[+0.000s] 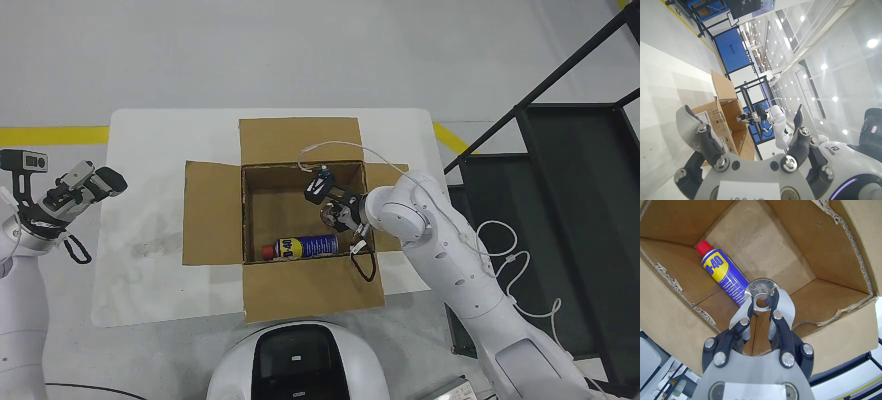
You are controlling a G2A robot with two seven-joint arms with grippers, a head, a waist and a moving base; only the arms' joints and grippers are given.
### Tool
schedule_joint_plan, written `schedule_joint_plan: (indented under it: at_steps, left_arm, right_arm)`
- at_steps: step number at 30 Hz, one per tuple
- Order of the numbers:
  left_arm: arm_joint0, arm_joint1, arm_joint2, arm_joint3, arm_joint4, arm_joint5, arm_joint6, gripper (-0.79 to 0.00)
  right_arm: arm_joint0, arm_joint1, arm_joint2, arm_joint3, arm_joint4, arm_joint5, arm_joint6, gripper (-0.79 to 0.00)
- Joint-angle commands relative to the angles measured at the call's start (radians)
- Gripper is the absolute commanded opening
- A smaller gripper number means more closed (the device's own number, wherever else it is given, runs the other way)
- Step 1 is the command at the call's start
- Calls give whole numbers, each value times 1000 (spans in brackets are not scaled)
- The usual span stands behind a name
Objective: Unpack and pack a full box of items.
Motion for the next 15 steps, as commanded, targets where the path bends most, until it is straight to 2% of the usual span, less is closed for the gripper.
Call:
schedule_joint_plan:
  at_steps: [1, 7, 15]
  left_arm:
    - [0, 0, 0, 0, 0, 0, 0, 0]
    - [0, 0, 0, 0, 0, 0, 0, 0]
    - [0, 0, 0, 0, 0, 0, 0, 0]
  right_arm:
    - [0, 0, 0, 0, 0, 0, 0, -785]
    - [-11, 2, -4, -11, -10, 2, -25, -785]
    - [-36, 24, 46, -144, 20, -10, 108, -785]
